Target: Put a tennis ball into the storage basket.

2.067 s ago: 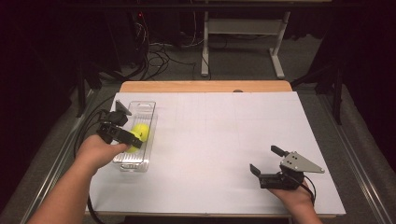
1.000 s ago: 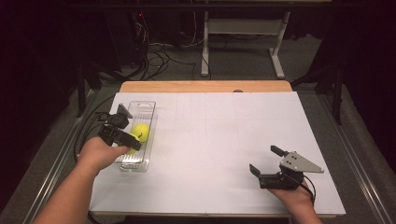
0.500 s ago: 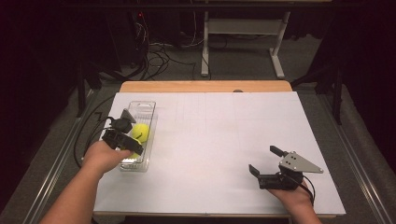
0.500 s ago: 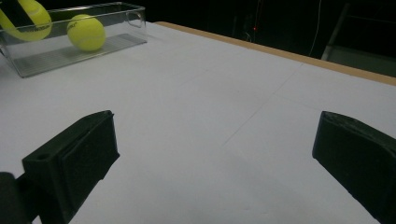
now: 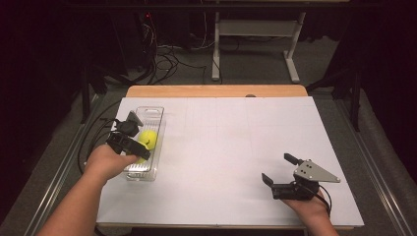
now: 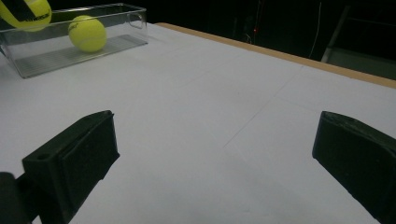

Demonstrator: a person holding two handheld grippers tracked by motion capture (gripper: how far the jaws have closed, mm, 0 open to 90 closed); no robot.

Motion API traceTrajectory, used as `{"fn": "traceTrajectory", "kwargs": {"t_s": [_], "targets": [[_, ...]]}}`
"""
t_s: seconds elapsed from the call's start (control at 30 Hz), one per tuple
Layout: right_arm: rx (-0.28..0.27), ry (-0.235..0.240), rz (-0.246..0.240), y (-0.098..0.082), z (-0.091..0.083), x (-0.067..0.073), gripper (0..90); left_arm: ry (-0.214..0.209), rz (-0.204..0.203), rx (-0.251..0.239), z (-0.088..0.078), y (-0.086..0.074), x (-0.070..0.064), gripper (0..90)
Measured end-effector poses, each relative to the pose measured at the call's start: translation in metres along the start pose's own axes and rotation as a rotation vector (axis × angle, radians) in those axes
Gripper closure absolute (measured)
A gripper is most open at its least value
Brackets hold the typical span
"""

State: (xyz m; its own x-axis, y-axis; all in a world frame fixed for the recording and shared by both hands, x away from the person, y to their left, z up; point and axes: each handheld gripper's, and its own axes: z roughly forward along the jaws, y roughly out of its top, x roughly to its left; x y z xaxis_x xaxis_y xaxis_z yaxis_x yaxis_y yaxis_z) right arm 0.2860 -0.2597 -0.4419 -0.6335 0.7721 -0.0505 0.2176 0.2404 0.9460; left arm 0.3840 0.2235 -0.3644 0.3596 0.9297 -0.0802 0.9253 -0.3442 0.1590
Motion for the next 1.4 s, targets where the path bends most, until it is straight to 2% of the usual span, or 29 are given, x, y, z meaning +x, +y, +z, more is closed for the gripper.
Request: {"fn": "traceTrajectory", "kwargs": {"t_s": [0.13, 0.23, 0.33, 0.4, 0.43, 0.5, 0.6, 0.73, 0.83, 0.93, 1.0, 1.07, 1.27, 1.4], "targets": [[-0.007, 0.0, -0.002, 0.001, -0.001, 0.0, 0.4, 0.018, 0.01, 0.022, 0.004, 0.002, -0.002, 26.3], [-0.009, -0.002, 0.001, 0.001, -0.002, 0.0, 0.4, 0.016, 0.005, 0.018, 0.004, 0.002, -0.002, 26.3], [-0.013, -0.003, 0.003, 0.001, -0.003, -0.001, 0.4, 0.011, 0.009, 0.024, 0.004, 0.003, -0.002, 26.2], [-0.013, -0.004, 0.002, 0.001, -0.003, -0.002, 0.4, -0.01, 0.013, 0.003, 0.002, 0.002, 0.0, 24.8], [-0.013, -0.005, 0.005, 0.001, -0.003, -0.002, 0.4, -0.011, 0.002, -0.013, -0.001, 0.003, 0.001, 16.1], [-0.017, -0.005, 0.002, 0.002, -0.004, -0.002, 0.4, -0.037, -0.009, -0.032, -0.005, 0.002, 0.003, 7.1], [-0.016, -0.005, 0.0, 0.002, -0.003, -0.001, 0.4, -0.028, -0.001, -0.004, -0.006, 0.002, 0.001, 0.6], [-0.019, -0.006, -0.001, 0.002, -0.003, -0.002, 0.4, -0.027, 0.008, 0.011, -0.004, 0.002, -0.001, 0.6], [-0.012, -0.007, -0.001, 0.002, -0.002, -0.002, 0.4, -0.018, -0.001, 0.002, -0.004, 0.002, -0.001, 0.6], [-0.012, -0.005, -0.003, 0.002, -0.002, -0.001, 0.3, -0.01, 0.007, 0.004, -0.004, 0.002, -0.002, 0.6], [-0.011, -0.004, -0.005, 0.002, -0.002, -0.001, 0.4, 0.003, 0.0, -0.022, -0.004, 0.002, -0.003, 0.4], [-0.012, -0.005, -0.006, 0.002, -0.002, -0.001, 0.4, 0.008, 0.001, -0.023, -0.004, 0.001, -0.004, 0.5], [-0.012, -0.009, -0.001, 0.002, -0.003, -0.001, 0.4, -0.007, 0.018, -0.022, -0.001, 0.002, -0.01, 0.6], [-0.009, -0.009, -0.002, 0.001, -0.002, -0.001, 0.4, -0.032, 0.041, -0.012, 0.002, 0.004, -0.019, 0.6]]}}
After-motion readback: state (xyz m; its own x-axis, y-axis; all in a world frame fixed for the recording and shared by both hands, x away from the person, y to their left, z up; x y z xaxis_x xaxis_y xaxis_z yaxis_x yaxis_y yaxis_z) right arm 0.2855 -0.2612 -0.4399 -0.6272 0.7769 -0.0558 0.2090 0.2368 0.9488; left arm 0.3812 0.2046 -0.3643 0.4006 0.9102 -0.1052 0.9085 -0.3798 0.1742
